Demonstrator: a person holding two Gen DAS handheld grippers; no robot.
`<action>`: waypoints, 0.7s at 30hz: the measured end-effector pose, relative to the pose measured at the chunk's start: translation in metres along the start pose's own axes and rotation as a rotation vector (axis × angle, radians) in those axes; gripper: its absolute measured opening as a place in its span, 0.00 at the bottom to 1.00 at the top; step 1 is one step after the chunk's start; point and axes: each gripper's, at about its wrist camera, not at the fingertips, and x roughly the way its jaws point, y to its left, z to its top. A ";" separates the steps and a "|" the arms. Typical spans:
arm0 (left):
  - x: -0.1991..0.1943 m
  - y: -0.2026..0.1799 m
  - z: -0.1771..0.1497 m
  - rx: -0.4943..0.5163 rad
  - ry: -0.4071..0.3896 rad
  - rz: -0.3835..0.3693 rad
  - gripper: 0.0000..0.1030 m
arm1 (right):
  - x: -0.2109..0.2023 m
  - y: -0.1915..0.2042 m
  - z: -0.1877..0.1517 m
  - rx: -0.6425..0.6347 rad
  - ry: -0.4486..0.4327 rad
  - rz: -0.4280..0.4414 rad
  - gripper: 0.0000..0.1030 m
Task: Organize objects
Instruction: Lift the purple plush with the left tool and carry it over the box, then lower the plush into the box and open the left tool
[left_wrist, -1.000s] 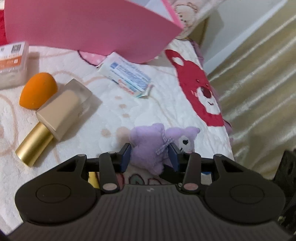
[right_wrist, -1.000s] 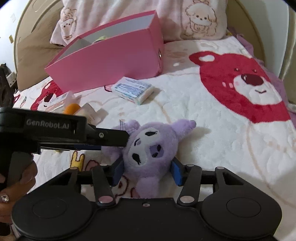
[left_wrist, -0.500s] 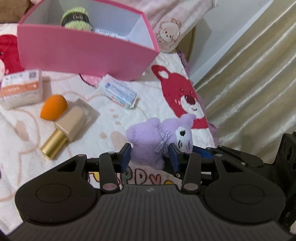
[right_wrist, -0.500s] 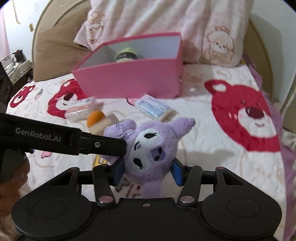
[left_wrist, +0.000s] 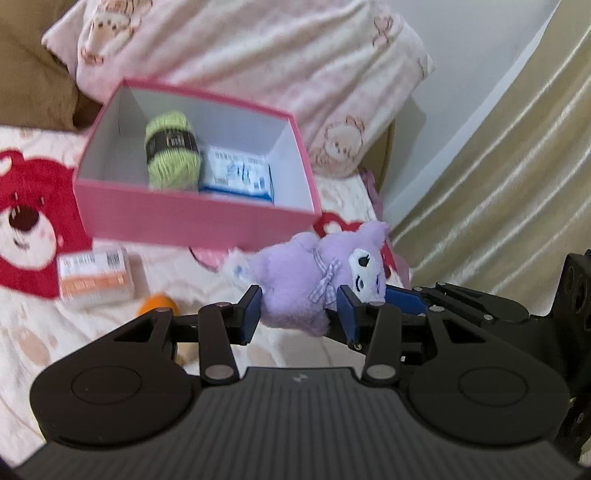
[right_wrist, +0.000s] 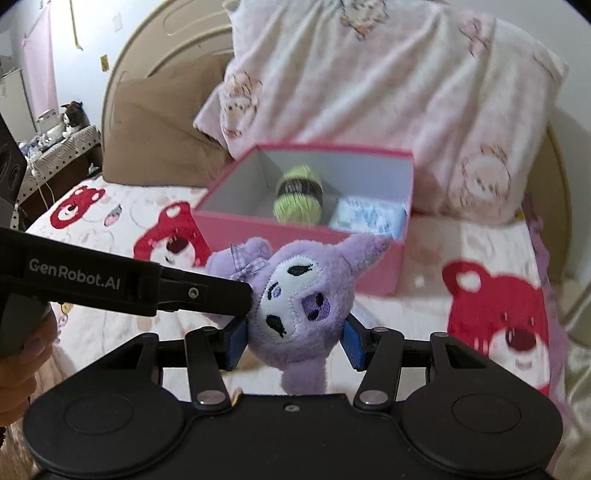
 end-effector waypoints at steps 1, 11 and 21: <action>-0.001 0.001 0.006 0.003 -0.006 0.002 0.41 | 0.001 0.000 0.006 -0.003 -0.002 0.003 0.57; 0.013 0.021 0.088 -0.022 -0.018 0.014 0.41 | 0.033 -0.007 0.090 -0.057 0.028 0.003 0.56; 0.103 0.063 0.120 -0.035 0.041 0.049 0.41 | 0.129 -0.043 0.124 0.021 0.197 -0.021 0.56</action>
